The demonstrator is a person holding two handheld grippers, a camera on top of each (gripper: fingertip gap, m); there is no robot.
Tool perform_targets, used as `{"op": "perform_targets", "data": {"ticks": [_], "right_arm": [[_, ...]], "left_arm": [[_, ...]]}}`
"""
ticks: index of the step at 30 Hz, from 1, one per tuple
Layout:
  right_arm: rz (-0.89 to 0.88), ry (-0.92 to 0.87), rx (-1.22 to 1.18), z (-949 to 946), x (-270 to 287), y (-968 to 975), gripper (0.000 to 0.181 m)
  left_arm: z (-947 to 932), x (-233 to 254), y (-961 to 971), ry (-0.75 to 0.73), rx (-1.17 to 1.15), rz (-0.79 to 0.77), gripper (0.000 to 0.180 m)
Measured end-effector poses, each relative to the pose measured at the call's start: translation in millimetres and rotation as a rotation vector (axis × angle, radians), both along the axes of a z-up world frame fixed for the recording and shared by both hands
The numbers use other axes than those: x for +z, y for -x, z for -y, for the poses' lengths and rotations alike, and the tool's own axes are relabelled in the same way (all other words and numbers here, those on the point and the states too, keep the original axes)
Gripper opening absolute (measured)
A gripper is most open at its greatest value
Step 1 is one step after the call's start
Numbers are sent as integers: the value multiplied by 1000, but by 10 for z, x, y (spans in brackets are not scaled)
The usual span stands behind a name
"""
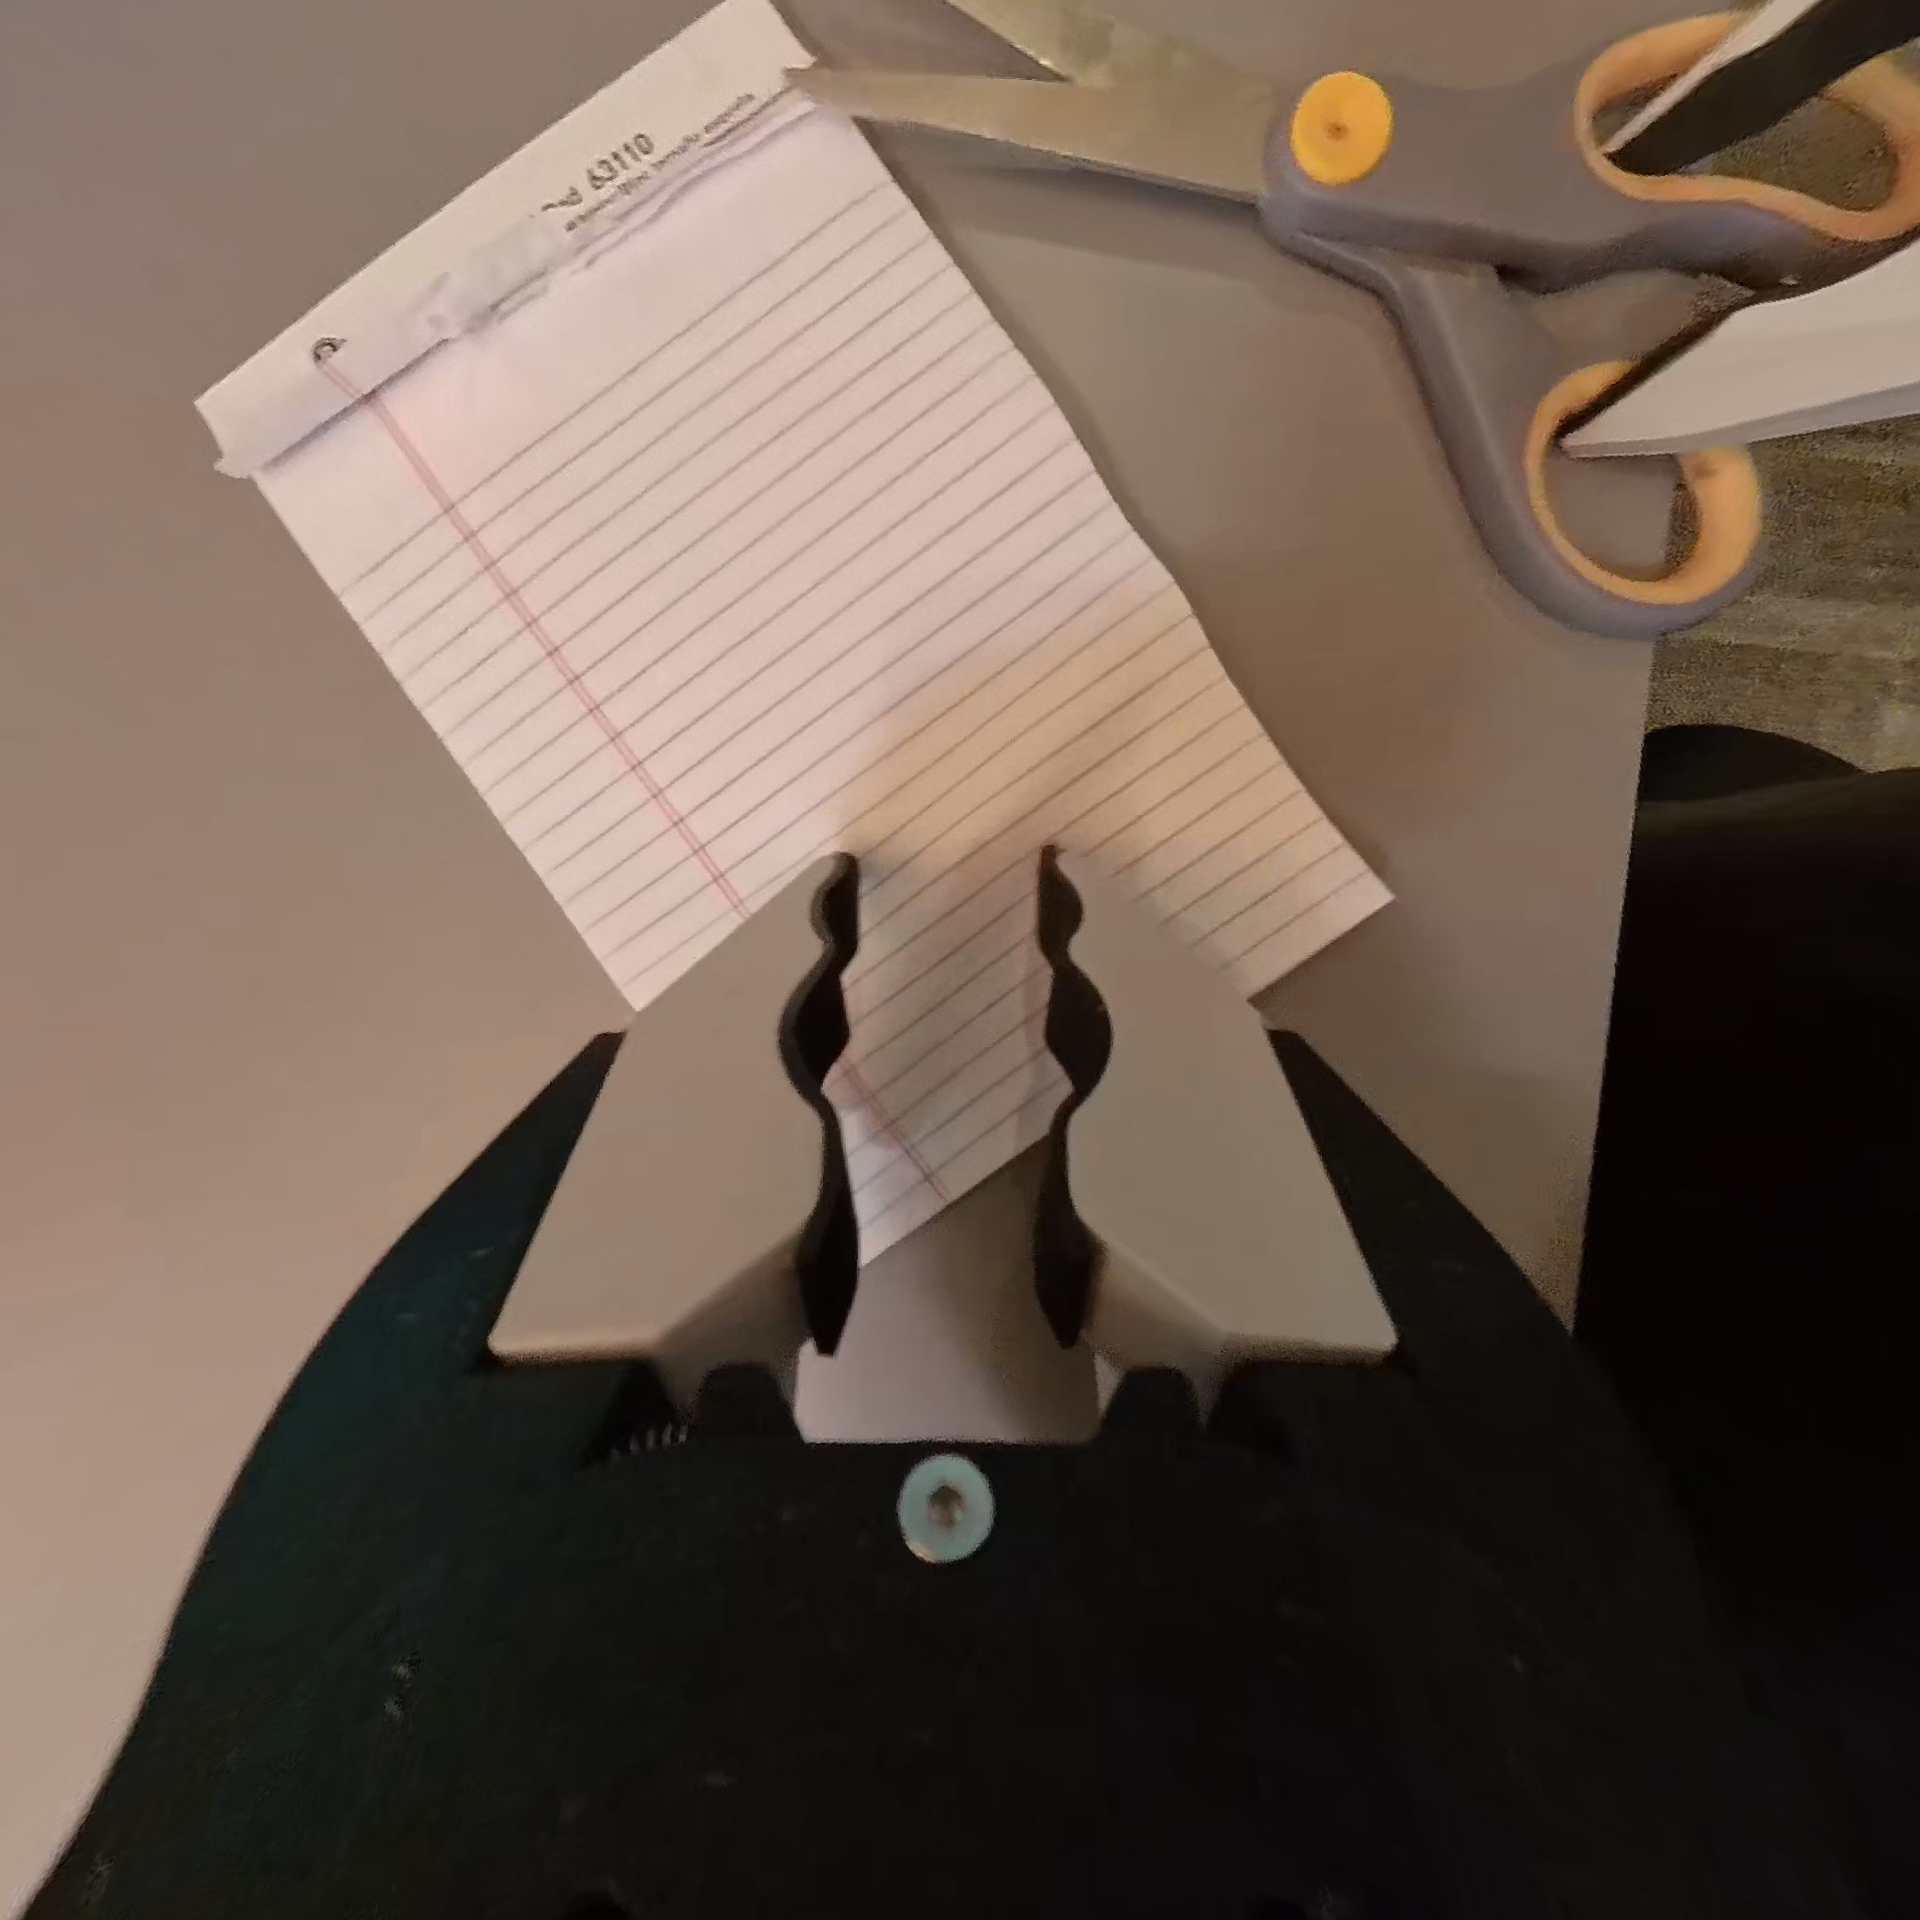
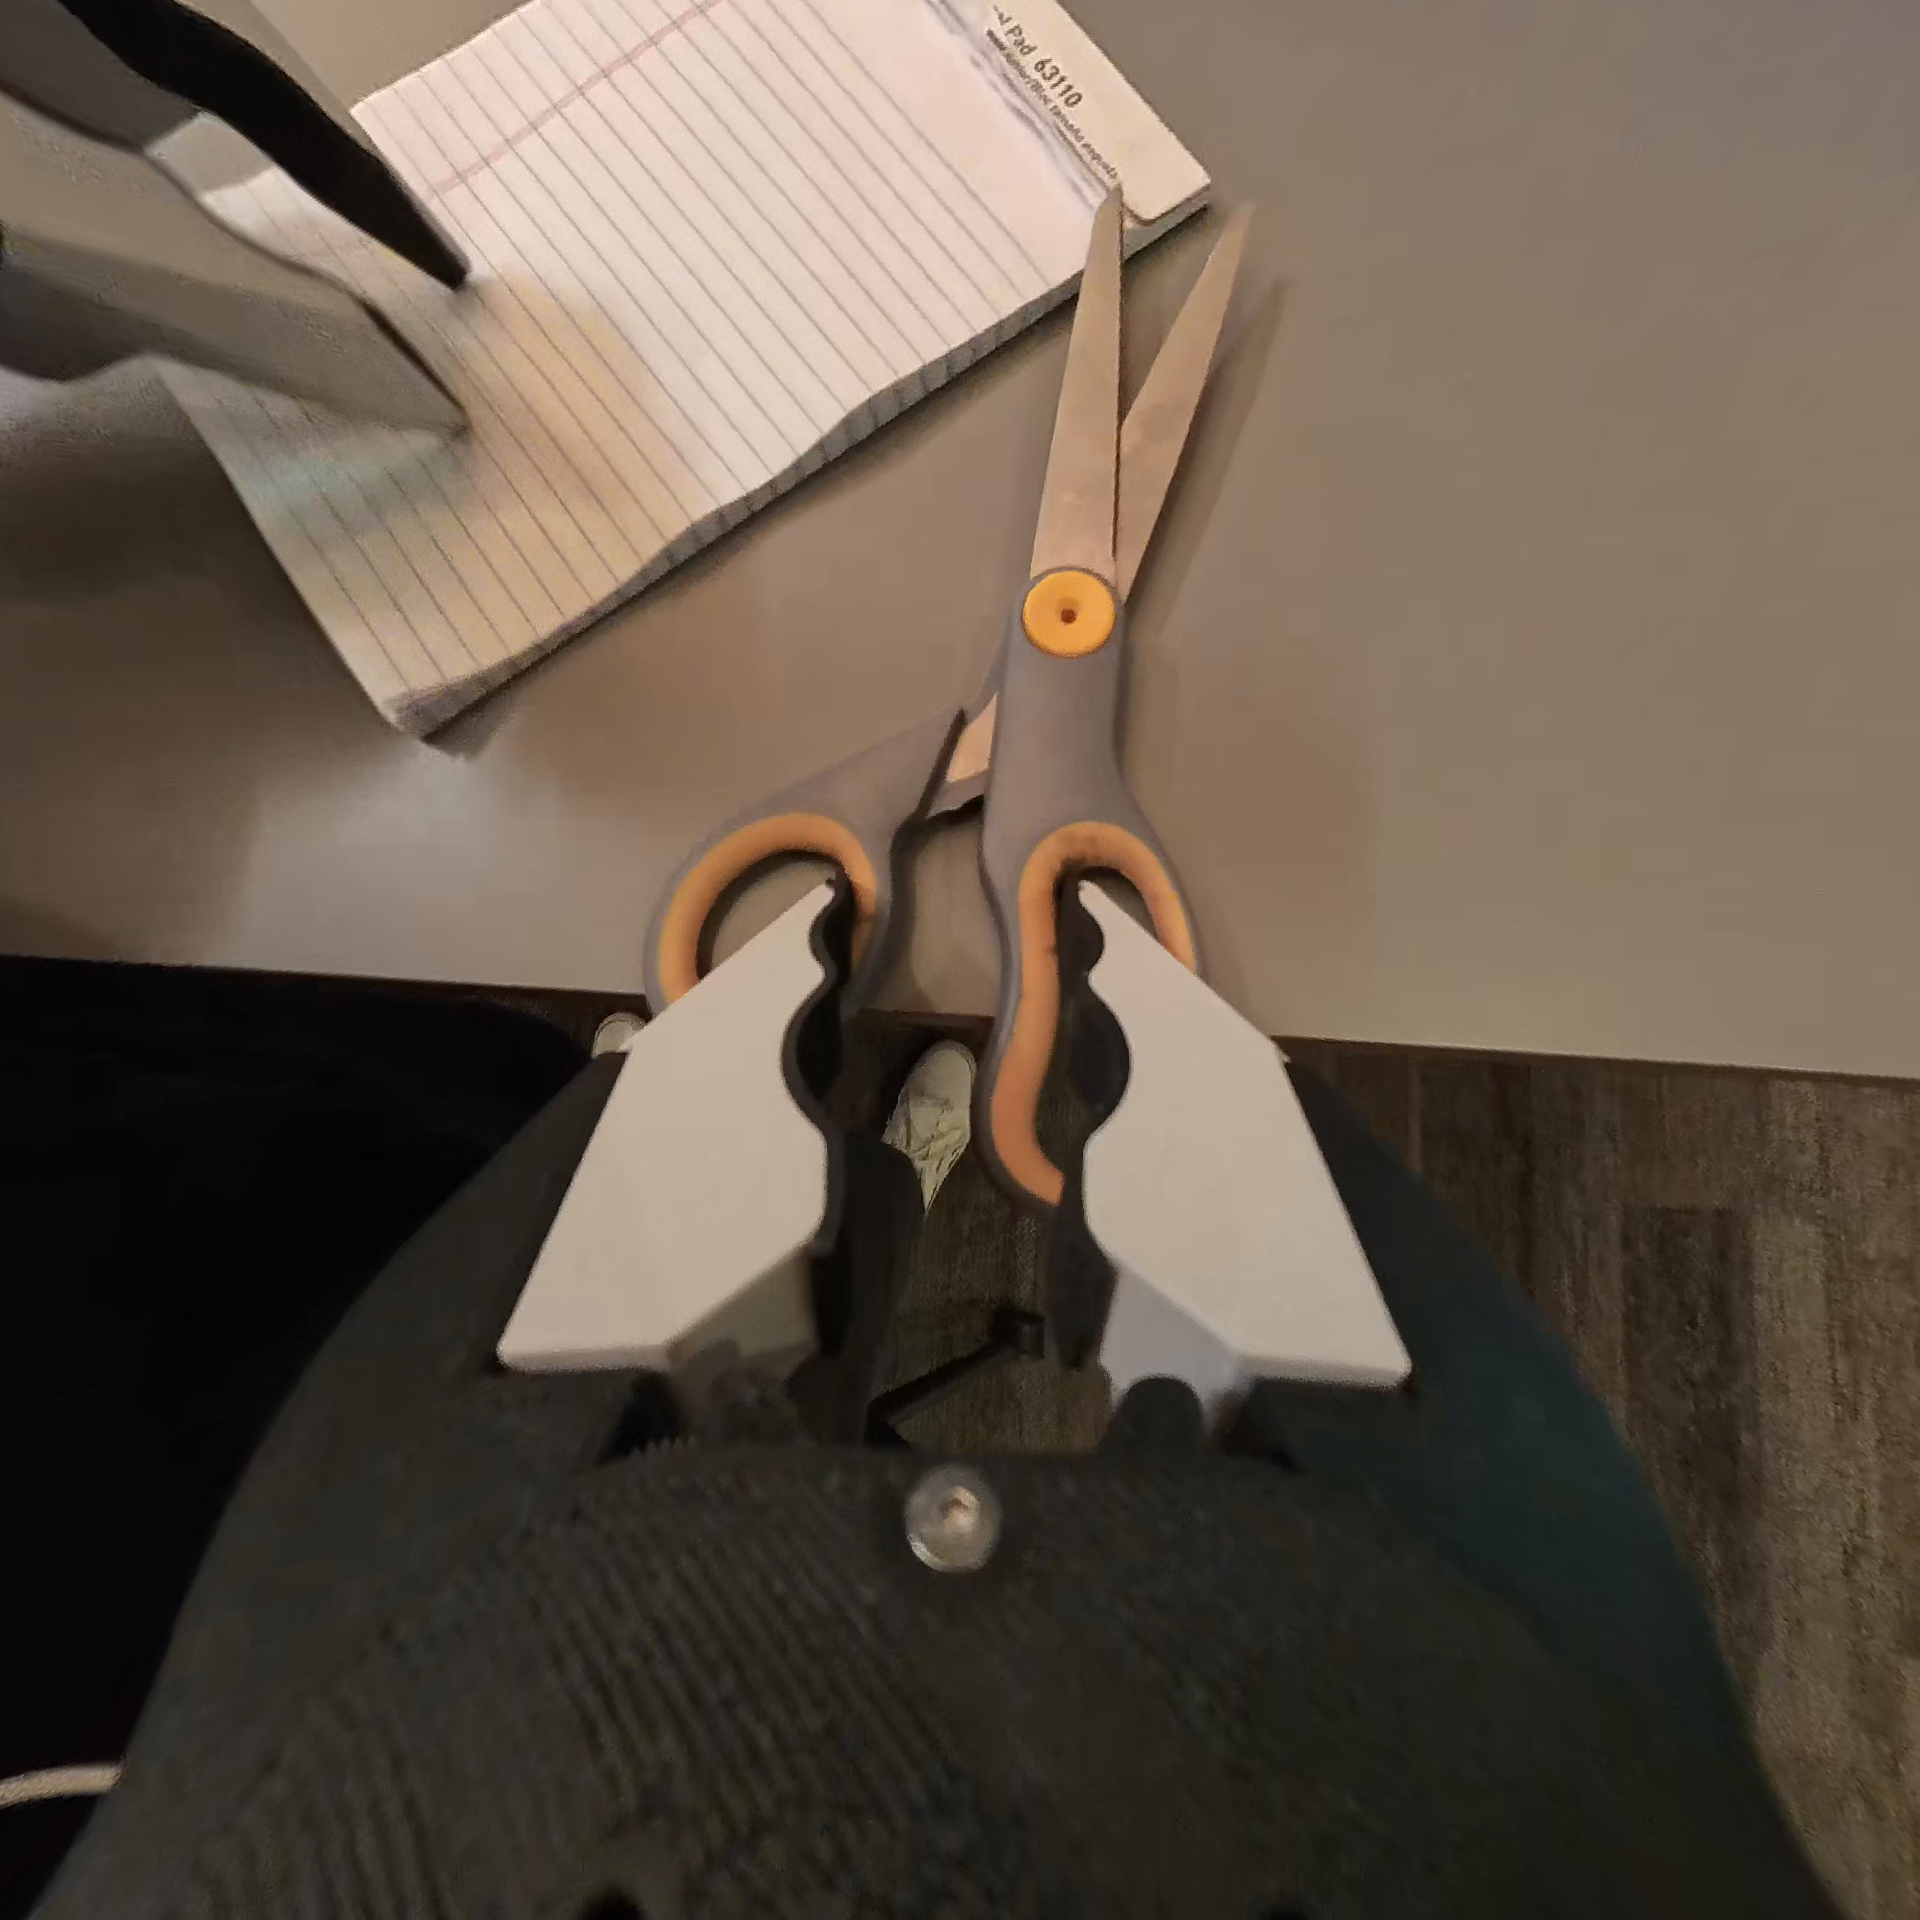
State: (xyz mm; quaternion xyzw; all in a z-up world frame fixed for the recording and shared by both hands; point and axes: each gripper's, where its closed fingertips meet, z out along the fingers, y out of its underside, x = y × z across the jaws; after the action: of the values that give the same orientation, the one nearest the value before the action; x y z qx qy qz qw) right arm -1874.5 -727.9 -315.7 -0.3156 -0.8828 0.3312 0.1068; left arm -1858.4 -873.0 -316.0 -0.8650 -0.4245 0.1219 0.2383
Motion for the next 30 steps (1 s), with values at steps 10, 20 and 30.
{"op": "perform_targets", "data": {"ticks": [10,20,30], "right_arm": [[6,72,68,-73,16,-93,39],[31,91,87,-17,23,-165,54],[-24,6,74,52,-7,-73,40]], "left_arm": [[-112,94,-100,-109,13,52,38],[-107,-27,-124,-26,25,-19,88],[28,-7,-1,-6,107,-18,48]]}}
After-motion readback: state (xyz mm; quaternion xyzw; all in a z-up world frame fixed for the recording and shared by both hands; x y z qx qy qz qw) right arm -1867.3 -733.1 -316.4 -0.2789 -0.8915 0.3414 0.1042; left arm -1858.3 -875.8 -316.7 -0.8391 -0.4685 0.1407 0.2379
